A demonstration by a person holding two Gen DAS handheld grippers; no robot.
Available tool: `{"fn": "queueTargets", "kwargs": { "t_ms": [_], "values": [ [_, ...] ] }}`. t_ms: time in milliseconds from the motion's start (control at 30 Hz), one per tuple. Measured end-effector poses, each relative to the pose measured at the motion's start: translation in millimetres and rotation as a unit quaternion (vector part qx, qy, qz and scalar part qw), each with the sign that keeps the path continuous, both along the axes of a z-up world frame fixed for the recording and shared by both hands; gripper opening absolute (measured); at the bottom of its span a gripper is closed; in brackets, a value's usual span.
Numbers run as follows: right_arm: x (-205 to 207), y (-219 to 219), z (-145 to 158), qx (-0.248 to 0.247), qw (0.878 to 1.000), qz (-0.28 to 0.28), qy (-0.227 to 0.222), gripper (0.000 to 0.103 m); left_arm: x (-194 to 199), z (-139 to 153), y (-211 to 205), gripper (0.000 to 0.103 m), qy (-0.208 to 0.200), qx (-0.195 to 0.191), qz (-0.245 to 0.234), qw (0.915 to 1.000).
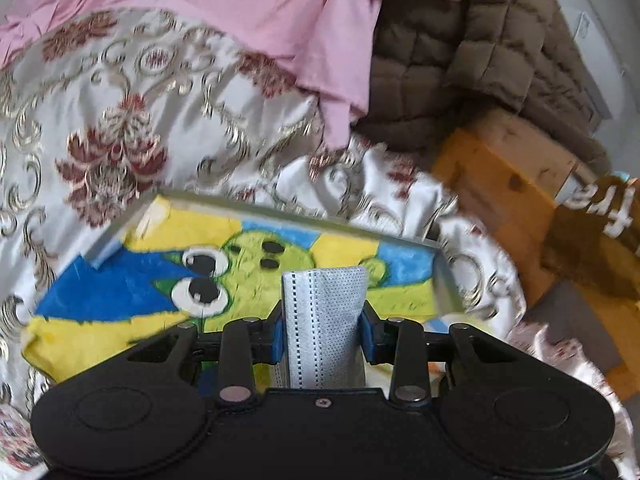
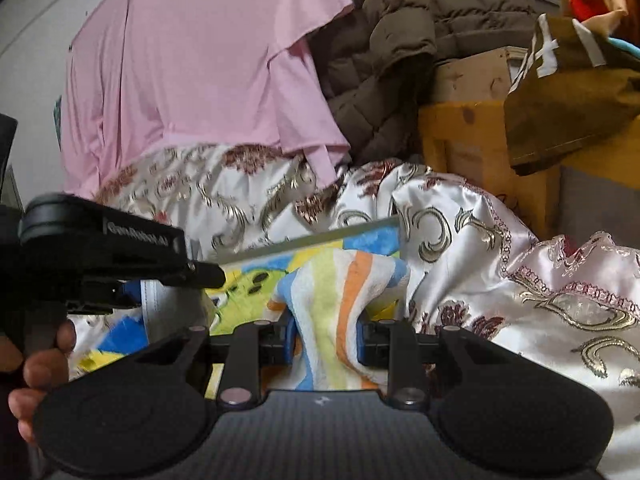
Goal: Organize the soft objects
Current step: 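Carry the mask and striped sock over the frog-picture tray with both tools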
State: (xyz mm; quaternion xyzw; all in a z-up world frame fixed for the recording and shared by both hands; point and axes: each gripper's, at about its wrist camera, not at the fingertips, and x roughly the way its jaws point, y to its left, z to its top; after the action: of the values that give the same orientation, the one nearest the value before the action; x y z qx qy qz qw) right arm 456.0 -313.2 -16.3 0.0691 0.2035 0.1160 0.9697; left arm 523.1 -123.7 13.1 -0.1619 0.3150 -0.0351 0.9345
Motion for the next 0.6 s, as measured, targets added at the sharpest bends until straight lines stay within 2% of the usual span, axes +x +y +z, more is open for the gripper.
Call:
{"fn": "queueTargets", "kwargs": {
  "t_ms": [200,467,600],
  "values": [
    [-1.3,8.2,1.1,-0.028,1.000,0.001,0.003,0.033,-3.1,-24.9,-2.0,0.037,0.014,0.006,0.004,0.9999],
    [-0.6,12.2,-1.0,-0.044,0.999,-0.002,0.007,0.036,-8.8,-32.5,-8.6,0.039,-0.003,0.034,0.007,0.9994],
    [-0.5,16.5,-3.3,-0.065,0.998,0.000,0.006,0.037,-10.7,-37.0,-12.4,0.043,0.002,0.051,0.012,0.9986]
  ]
}}
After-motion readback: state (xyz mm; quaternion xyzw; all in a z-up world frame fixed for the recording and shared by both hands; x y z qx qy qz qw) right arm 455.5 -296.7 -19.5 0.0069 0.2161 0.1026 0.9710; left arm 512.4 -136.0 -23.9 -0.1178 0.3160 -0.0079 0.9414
